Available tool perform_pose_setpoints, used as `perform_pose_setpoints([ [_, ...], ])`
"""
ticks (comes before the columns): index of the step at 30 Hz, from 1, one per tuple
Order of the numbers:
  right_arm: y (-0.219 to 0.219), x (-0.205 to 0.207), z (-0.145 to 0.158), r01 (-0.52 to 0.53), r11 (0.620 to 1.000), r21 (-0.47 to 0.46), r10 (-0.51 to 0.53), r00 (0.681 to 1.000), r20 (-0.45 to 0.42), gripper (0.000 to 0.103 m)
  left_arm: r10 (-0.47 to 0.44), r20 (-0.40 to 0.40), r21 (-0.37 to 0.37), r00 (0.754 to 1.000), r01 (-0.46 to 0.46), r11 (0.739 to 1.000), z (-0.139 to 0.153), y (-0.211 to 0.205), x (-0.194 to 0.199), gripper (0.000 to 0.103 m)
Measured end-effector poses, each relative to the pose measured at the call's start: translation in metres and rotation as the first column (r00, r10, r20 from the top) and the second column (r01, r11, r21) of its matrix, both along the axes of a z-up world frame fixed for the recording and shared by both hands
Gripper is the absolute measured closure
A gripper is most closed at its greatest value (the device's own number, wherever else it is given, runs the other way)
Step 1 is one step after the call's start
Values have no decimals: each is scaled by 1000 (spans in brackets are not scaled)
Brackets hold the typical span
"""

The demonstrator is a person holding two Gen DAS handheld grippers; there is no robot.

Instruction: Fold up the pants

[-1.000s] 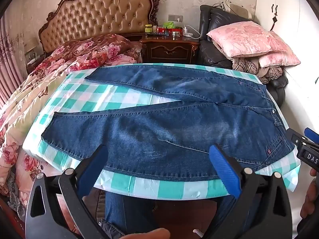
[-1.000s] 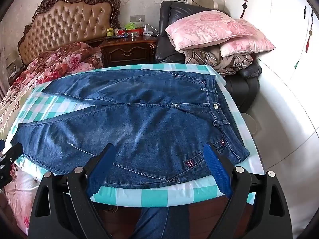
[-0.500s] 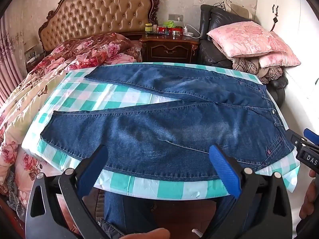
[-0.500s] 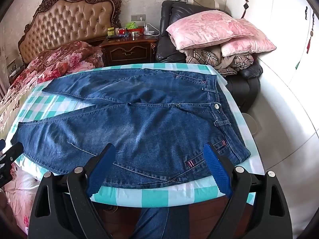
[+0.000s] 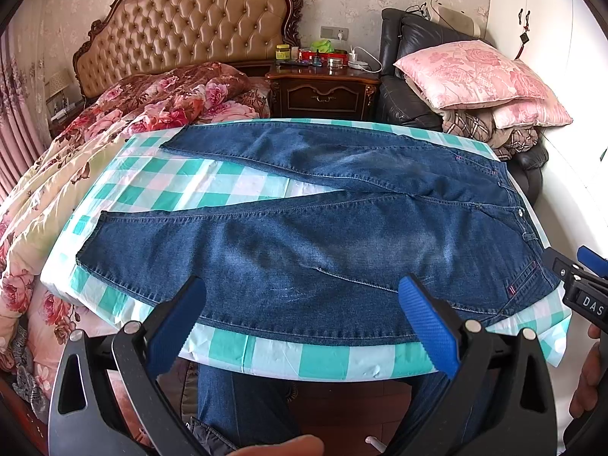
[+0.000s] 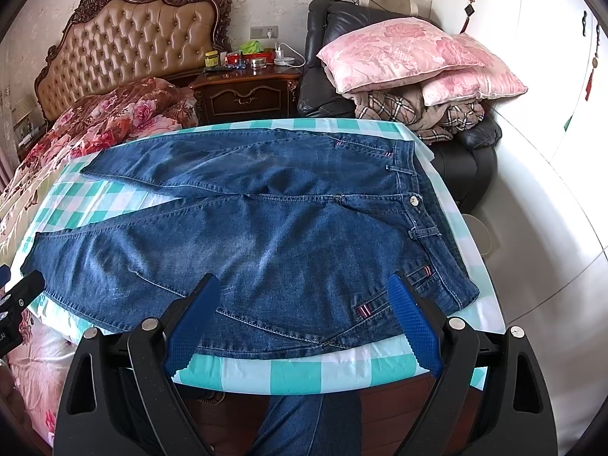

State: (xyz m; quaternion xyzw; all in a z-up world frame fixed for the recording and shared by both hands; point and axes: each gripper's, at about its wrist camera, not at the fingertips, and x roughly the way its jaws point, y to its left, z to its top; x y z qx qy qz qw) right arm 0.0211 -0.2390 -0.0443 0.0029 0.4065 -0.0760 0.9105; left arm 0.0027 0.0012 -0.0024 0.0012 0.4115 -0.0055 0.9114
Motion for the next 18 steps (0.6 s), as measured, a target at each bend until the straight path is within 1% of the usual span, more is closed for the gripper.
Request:
perform_pose_setpoints([
  [18,1,1,-1,0,1000,2,0,1000,-2,17,-1,-1,-2,1000,1,1000,-1,1,0,2],
])
